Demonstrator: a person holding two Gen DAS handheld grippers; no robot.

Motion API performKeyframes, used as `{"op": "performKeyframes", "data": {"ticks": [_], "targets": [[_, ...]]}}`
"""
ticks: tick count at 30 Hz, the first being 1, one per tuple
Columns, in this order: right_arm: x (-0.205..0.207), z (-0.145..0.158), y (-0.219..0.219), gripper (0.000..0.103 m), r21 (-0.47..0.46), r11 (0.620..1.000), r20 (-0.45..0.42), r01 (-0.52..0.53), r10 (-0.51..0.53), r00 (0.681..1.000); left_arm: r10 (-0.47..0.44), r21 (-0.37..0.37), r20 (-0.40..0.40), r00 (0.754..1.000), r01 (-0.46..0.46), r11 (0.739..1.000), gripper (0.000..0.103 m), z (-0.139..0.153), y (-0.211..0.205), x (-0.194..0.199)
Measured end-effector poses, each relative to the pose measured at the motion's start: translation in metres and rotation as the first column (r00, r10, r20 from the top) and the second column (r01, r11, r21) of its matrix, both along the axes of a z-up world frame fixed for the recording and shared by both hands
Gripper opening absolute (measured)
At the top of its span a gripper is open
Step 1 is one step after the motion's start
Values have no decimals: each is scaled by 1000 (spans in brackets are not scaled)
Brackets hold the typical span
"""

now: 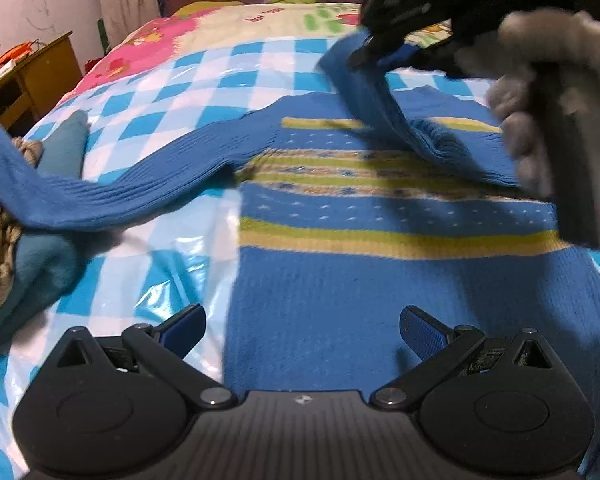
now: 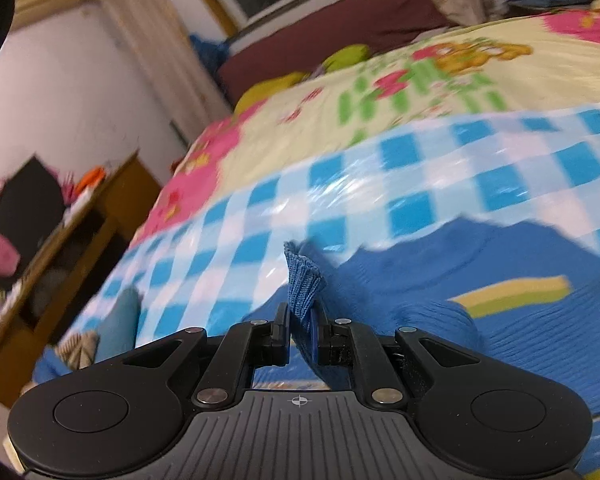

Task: Fold small clothes
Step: 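Fold the held sleeve across the sweater body and open the right gripper, then move the left gripper to the cuff of the long outstretched sleeve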

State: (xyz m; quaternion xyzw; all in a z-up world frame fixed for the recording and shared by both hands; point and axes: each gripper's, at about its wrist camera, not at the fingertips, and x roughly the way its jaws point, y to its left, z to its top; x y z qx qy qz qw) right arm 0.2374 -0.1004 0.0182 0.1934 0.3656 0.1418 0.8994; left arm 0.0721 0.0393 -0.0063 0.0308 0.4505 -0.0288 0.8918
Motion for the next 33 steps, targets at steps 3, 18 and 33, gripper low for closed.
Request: {"op": "performKeyframes", "data": {"ticks": [3, 18, 33], "targets": [[1, -14, 22, 10, -41, 999, -22, -31, 30, 999, 17, -6, -3, 1000, -17, 1000, 103, -2, 9, -3], [-6, -48, 53, 15, -131, 977, -117, -167, 152, 981, 20, -24, -1, 1000, -20, 1000, 103, 1, 14, -11], [-14, -55, 62, 24, -113, 959, -155, -259, 240, 958, 72, 1, 21, 997, -72, 997, 103, 6, 34, -11]]}}
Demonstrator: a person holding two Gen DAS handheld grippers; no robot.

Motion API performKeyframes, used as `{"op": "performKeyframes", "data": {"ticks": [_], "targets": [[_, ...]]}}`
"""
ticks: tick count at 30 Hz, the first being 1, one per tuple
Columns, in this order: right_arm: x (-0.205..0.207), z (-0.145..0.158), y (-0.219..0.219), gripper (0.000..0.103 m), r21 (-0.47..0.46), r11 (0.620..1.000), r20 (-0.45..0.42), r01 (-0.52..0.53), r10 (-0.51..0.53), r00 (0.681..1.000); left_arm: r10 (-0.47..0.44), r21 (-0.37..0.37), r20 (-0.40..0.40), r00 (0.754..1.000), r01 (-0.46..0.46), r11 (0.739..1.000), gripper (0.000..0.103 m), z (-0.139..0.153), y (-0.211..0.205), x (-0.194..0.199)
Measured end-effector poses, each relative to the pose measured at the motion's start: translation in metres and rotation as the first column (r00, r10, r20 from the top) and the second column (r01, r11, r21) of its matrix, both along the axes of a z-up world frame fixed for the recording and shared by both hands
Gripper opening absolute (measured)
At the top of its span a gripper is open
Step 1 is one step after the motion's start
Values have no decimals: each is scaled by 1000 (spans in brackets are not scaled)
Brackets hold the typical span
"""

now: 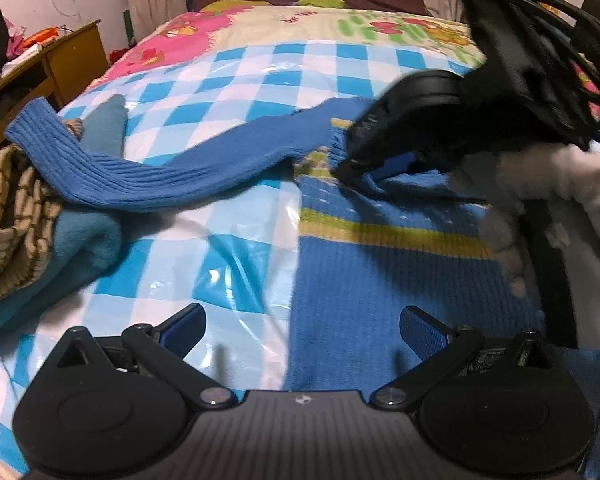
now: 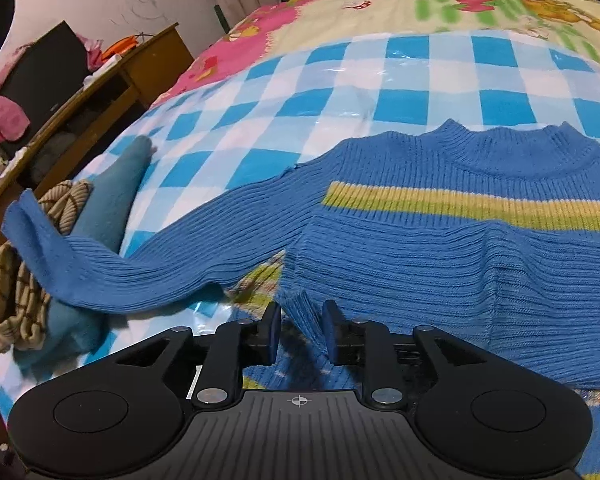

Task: Fold small clothes
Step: 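Move the left gripper to the cuff of the long outstretched sleeve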

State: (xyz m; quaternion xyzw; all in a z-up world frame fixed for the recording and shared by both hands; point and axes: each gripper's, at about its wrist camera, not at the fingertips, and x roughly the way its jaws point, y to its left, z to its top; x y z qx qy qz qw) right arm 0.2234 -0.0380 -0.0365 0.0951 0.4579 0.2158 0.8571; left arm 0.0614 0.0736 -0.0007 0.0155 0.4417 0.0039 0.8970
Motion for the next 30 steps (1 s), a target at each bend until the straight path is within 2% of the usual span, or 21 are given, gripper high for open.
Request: {"op": "performKeyframes", "data": {"ticks": [4, 7, 13, 17, 23, 27, 29, 30], "targets": [[-9, 1, -2, 24, 30, 999, 2, -25, 25, 1000, 37, 17, 27, 999, -37, 999, 103, 8, 15, 3], [-19, 2, -5, 24, 19, 999, 19, -34, 34, 999, 83, 25, 45, 996, -84, 996, 103, 17, 33, 6], [-38, 2, -22, 24, 44, 999, 14, -6, 6, 1000, 204, 83, 113, 972, -214, 973, 103, 42, 74, 19], [-50, 3, -29, 24, 71, 997, 10, -6, 5, 1000, 283, 143, 195, 939, -313, 939, 103, 64, 104, 29], [-64, 5, -34, 24, 112, 994, 14, -15, 13, 1000, 421, 113, 220, 880, -451, 885, 103, 81, 158, 45], [-68, 4, -34, 24, 137, 991, 4, -11, 10, 1000, 470, 61, 232, 852, -495, 867, 103, 82, 181, 54], [-69, 3, -34, 24, 142, 990, -1, -13, 13, 1000, 489, 42, 227, 842, -510, 859, 100, 81, 189, 61], [-70, 2, -34, 24, 145, 989, -4, -13, 14, 1000, 501, 46, 225, 836, -523, 851, 95, 80, 191, 65]]}}
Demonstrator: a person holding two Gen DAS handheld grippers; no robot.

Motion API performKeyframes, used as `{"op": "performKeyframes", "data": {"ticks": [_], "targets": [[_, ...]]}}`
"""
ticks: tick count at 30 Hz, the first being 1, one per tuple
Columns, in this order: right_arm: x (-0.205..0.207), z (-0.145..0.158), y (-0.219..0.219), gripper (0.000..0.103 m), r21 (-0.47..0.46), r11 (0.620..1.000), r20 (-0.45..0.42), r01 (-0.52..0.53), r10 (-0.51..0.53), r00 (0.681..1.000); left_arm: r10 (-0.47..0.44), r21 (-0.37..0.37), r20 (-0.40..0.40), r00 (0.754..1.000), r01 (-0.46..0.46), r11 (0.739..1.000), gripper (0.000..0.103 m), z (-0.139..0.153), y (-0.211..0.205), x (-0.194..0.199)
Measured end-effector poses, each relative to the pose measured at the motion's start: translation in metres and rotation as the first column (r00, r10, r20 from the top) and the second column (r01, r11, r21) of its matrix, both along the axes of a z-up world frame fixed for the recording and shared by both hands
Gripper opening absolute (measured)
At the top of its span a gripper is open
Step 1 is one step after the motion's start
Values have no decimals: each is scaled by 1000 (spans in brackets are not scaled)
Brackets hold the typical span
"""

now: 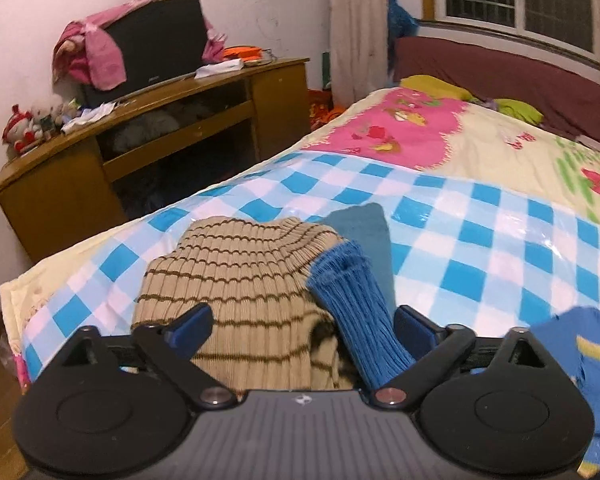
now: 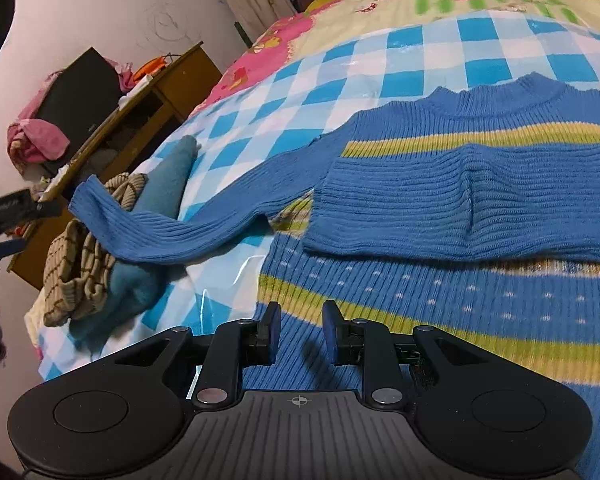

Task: Fold small clothes
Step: 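Move the left gripper to the cuff of the long outstretched sleeve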

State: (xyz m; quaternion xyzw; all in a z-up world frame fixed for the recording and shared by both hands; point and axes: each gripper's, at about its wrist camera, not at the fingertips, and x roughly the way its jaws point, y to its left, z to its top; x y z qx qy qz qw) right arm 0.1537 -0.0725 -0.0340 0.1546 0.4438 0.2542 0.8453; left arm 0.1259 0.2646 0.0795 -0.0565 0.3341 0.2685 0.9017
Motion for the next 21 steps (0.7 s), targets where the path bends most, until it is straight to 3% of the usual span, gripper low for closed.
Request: {"op": "performKeyframes", "data": {"ticks": [4, 7, 13, 17, 21], "targets": [[-4, -1, -2, 24, 8, 1000, -6, -1, 1, 1000, 35, 6, -35, 999, -35, 999, 66, -9, 10, 15], [-5, -1, -4, 24, 15, 1000, -10, 3, -3, 1000, 54, -23, -52, 997, -55, 998, 55, -18, 18, 24], [-6, 1, -7, 24, 26, 1000, -14, 2, -2, 1000, 56, -74, -12, 998, -57, 996, 55, -17, 22, 27], [-6, 1, -7, 24, 37, 999, -18, 6, -5, 1000, 56, -52, -14, 998, -57, 997, 56, -16, 20, 32], [-7, 0, -7, 24, 46, 999, -26, 9, -7, 1000, 69, -65, -9, 998, -69, 995, 69, -16, 25, 36]]}}
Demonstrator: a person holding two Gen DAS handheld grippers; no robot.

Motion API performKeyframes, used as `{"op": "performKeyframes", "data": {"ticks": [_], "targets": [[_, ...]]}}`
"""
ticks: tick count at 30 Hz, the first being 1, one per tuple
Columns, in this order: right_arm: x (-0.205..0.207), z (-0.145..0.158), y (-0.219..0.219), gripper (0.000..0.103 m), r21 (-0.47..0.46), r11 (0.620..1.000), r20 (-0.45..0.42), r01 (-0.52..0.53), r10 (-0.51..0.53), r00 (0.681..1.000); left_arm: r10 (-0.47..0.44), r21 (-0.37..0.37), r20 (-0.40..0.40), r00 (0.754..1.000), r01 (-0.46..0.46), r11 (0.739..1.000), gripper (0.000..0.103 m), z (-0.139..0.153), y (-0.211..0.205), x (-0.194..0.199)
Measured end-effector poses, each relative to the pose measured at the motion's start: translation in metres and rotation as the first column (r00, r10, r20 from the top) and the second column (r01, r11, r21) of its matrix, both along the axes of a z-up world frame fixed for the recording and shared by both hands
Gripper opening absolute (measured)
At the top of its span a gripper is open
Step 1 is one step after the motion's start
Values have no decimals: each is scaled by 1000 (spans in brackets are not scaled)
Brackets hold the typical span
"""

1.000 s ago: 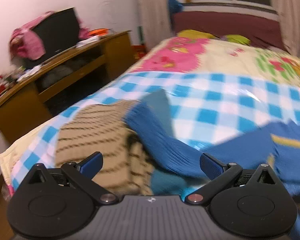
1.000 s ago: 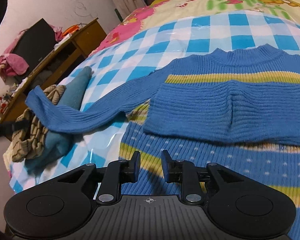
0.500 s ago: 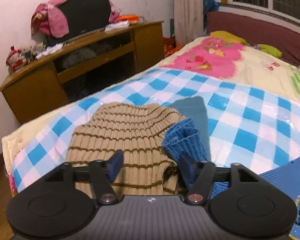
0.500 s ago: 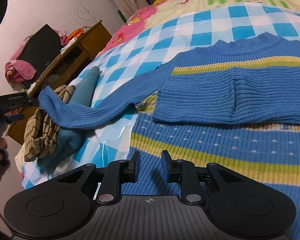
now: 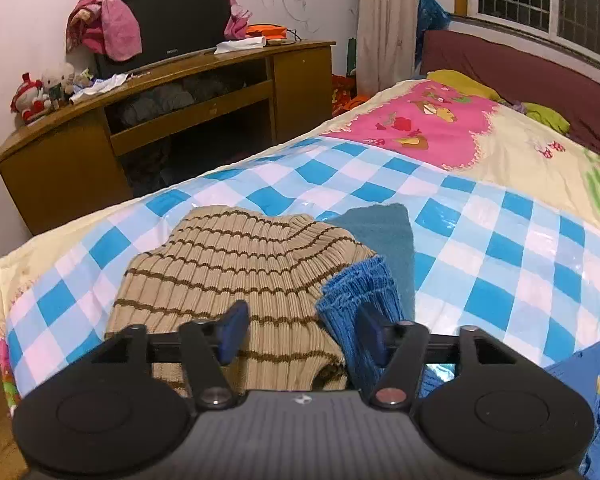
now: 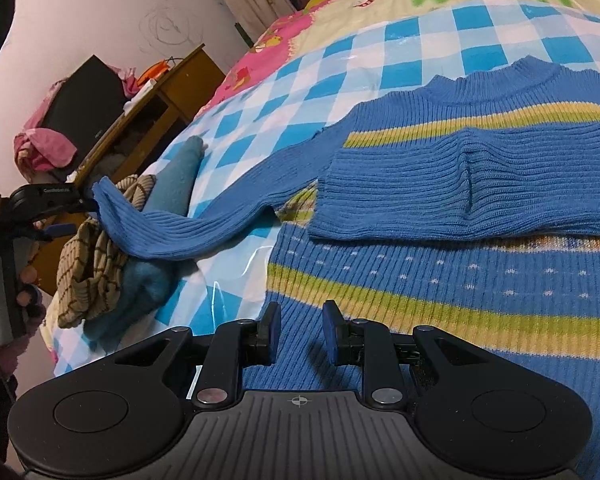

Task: Fold small clothes
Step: 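Move the left gripper to the cuff of the long outstretched sleeve, then close the left gripper on the sleeve cuff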

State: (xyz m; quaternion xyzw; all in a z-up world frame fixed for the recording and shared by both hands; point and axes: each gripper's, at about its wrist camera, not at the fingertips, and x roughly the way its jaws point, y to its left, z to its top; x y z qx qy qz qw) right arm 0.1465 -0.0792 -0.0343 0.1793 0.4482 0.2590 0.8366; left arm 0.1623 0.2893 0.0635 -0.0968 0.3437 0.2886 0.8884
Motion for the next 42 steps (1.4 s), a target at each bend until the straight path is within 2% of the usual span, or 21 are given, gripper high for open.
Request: {"op": "performKeyframes", "data": {"ticks": [2, 6, 8, 10, 11, 13, 15, 18, 21, 23, 26, 28, 32, 33, 36, 38, 40, 42], "targets": [[-1, 0, 0, 24, 2, 1000, -1, -1, 1, 1000, 6, -1, 16, 1000, -6, 1000, 73, 2, 1, 0], [-1, -2, -1, 24, 3, 1000, -6, 1, -1, 1000, 27, 22, 7, 1000, -28, 999, 73, 2, 2, 5], [-1, -3, -2, 24, 9, 1000, -9, 4, -4, 1000, 37, 0, -1, 999, -37, 999, 62, 2, 6, 6], [-2, -3, -3, 24, 13, 1000, -10, 7, -7, 1000, 34, -23, -8, 999, -34, 999, 45, 1, 8, 7], [-2, -3, -4, 24, 16, 1000, -10, 8, -8, 1000, 32, -30, -11, 999, -32, 999, 41, 1, 8, 7], [-1, -4, -6, 24, 24, 1000, -15, 12, -12, 1000, 26, -38, -11, 1000, -26, 999, 21, 3, 6, 6], [-1, -5, -7, 24, 29, 999, -19, 16, -16, 1000, 6, -61, -3, 1000, -6, 998, 14, 7, 4, 5], [-2, -7, -10, 24, 33, 999, -22, 20, -19, 1000, -47, -89, 19, 999, 48, 995, 11, 18, -5, 3], [-3, -8, -11, 24, 38, 999, -22, 21, -21, 1000, -120, -106, 46, 992, 124, 987, 10, 30, -22, 4], [-4, -8, -12, 24, 44, 999, -21, 23, -22, 1000, -175, -143, 64, 983, 182, 973, 10, 36, -37, 6], [-5, -6, -13, 24, 50, 998, -17, 24, -23, 1000, -265, -160, 89, 960, 277, 947, 10, 45, -67, 9], [-6, -5, -14, 24, 48, 998, -13, 26, -25, 1000, -324, -187, 108, 940, 340, 922, 10, 50, -83, 10], [-8, 0, -15, 24, 35, 999, 9, 17, -17, 1000, -367, -179, 131, 921, 386, 905, 10, 63, -93, 1], [-8, 2, -13, 24, 28, 1000, 18, 9, -9, 1000, -361, -174, 137, 923, 381, 908, 11, 65, -90, -3], [-9, 7, 0, 24, 13, 1000, 38, -28, 28, 999, -302, -103, 114, 946, 314, 944, 13, 68, -72, -21], [-8, 10, 11, 24, 15, 998, 45, -53, 53, 998, -230, -58, 85, 969, 235, 970, 20, 65, -53, -31], [-8, 15, 24, 24, 8, 997, 60, -82, 82, 995, -176, -78, 74, 982, 182, 980, 35, 57, -31, -41], [-7, 21, 42, 24, -6, 993, 77, -121, 121, 990, -145, -106, 70, 987, 152, 983, 38, 49, -14, -47]]}}
